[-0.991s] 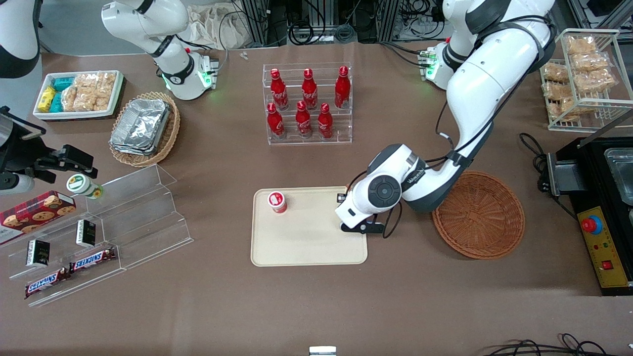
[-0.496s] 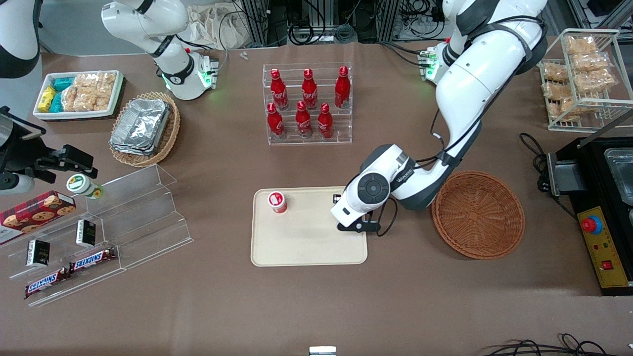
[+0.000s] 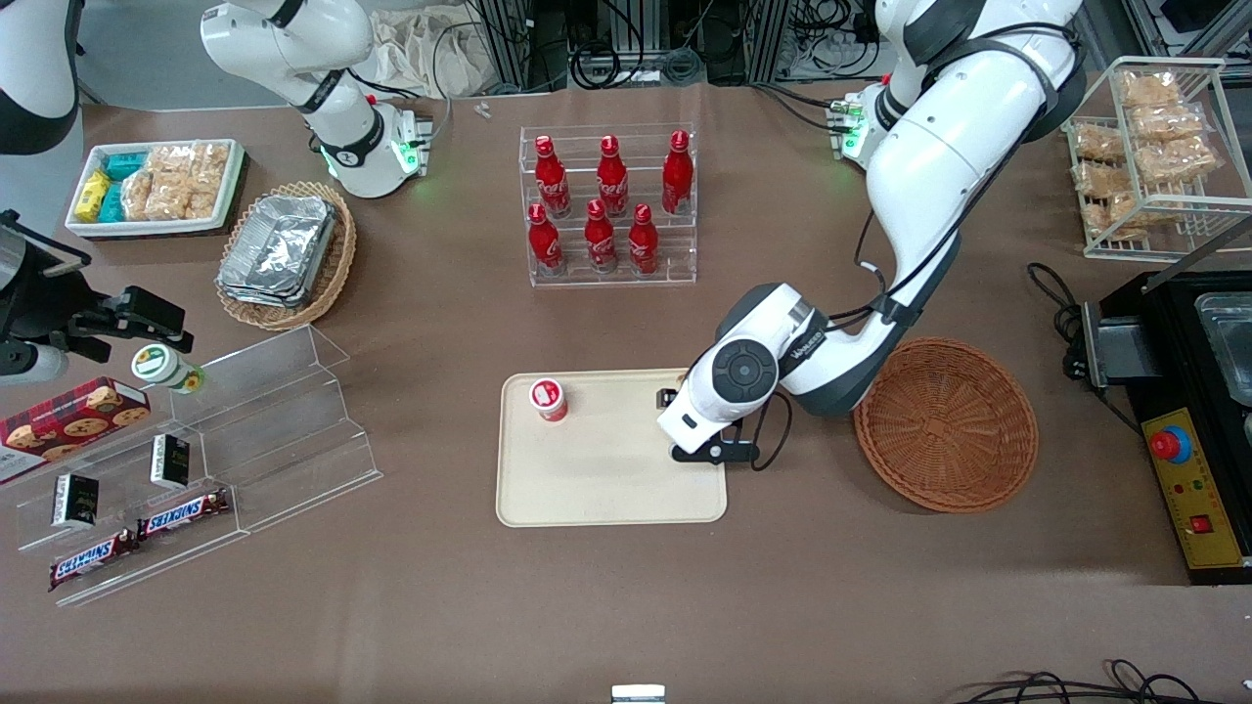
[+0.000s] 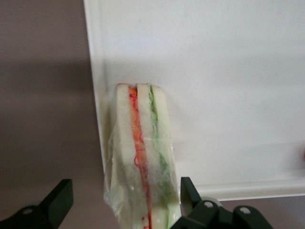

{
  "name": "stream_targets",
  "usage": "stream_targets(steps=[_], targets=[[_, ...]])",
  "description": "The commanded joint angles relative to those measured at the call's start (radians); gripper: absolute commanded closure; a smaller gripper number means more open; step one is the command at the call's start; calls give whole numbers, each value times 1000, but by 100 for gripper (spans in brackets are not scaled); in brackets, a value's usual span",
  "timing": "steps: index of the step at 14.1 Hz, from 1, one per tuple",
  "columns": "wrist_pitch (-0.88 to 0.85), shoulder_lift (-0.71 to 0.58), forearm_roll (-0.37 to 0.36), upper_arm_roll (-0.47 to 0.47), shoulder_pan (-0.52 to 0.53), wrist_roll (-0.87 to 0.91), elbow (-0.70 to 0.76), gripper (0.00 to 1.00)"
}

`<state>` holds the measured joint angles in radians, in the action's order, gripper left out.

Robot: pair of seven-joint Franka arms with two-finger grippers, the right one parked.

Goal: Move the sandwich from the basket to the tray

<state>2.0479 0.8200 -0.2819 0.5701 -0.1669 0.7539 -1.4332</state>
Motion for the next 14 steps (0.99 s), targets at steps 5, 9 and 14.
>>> stream_targets(steps=[5,9,14], targets=[[-201,-238,102,1,110,15,-4,0],[-303,-382,113,-2,165,13,-24,0],[-319,-534,121,1,285,-11,-98,0]])
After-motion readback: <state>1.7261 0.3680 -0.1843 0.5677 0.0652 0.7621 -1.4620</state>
